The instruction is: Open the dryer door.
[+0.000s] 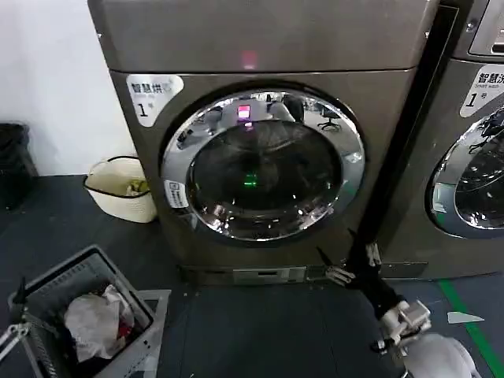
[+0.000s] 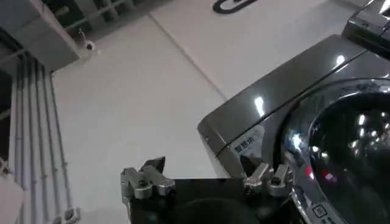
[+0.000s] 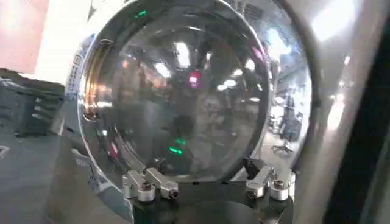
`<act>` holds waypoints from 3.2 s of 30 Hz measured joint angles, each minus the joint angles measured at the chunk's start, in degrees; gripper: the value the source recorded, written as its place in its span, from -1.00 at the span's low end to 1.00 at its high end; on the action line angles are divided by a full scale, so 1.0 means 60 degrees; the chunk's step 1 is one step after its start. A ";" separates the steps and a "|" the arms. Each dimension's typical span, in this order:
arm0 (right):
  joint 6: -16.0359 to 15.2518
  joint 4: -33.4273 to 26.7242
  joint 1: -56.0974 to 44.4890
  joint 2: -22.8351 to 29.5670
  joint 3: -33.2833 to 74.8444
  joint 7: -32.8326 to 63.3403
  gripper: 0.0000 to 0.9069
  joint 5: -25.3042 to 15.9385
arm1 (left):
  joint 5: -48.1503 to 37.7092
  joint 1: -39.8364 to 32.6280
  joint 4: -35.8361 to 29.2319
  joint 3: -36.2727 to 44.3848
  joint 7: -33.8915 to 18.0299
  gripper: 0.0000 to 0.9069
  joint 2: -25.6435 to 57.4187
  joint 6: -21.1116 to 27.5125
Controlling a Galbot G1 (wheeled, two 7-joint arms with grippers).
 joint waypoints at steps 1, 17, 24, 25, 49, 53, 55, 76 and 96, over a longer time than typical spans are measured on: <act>0.0000 -0.0057 0.0141 -0.0074 -0.0134 -0.0003 1.00 0.0021 | -0.0002 -0.0011 0.0000 -0.0002 0.0000 1.00 0.0001 0.0000; -0.0131 -0.0611 0.2284 -0.0705 -0.2090 -0.0060 1.00 0.0784 | -0.0040 -0.0139 -0.0096 0.0018 0.0104 1.00 -0.0025 0.0000; -0.0257 -0.0800 0.3347 -0.0731 -0.2985 0.0019 1.00 0.0954 | -0.0043 -0.0152 -0.0117 0.0019 0.0111 1.00 -0.0047 0.0000; -0.0274 -0.0833 0.3476 -0.0720 -0.3093 0.0033 1.00 0.0999 | -0.0043 -0.0157 -0.0121 0.0018 0.0112 1.00 -0.0048 0.0000; -0.0458 -0.1535 0.5634 -0.0397 -0.5190 0.0059 1.00 0.1452 | -0.0020 -0.0194 -0.0183 0.0055 0.0138 1.00 -0.0113 0.0000; -0.0477 -0.1654 0.5970 -0.0307 -0.5516 0.0049 1.00 0.1513 | -0.0018 -0.0199 -0.0183 0.0054 0.0141 1.00 -0.0122 0.0000; -0.0483 -0.1711 0.6121 -0.0277 -0.5649 0.0047 1.00 0.1514 | -0.0017 -0.0200 -0.0183 0.0054 0.0143 1.00 -0.0125 0.0000; -0.0634 -0.2302 0.7415 0.0289 -0.6862 0.0084 1.00 0.1699 | 0.0029 -0.0254 -0.0125 0.0094 0.0159 1.00 -0.0161 0.0000; -0.0759 -0.3019 0.8200 0.1037 -0.7687 0.0184 1.00 0.1703 | 0.0067 -0.0239 -0.0133 0.0070 0.0163 1.00 -0.0263 0.0001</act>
